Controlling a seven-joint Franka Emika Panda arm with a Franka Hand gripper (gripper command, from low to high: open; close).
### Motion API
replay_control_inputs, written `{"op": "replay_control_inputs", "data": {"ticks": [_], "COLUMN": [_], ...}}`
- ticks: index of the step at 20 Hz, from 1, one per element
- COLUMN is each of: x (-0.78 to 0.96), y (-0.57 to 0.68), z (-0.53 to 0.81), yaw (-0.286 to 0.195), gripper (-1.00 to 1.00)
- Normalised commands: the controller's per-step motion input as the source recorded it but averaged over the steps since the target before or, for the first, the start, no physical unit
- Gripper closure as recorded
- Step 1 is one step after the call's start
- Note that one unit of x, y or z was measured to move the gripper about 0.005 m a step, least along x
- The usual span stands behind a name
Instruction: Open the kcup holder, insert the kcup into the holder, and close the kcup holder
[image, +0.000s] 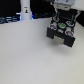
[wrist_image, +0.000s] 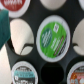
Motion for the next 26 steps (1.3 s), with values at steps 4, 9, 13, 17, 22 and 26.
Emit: {"op": "replay_control_inputs", "data": {"ticks": [4,9,13,17,22,26], "x": [0.62,0.69,0.69,0.65,0.42,0.04], "y": [-0.42,-0.41,-0.28,-0.10,0.07,0.23], "z": [0.12,0.09,-0.02,-0.09,-0.26,-0.21], "yaw": [0.027,0.024,0.050,0.073,0.134,0.190], "gripper": [-1.00,-1.00,-1.00,-1.00,-1.00,-1.00]}}
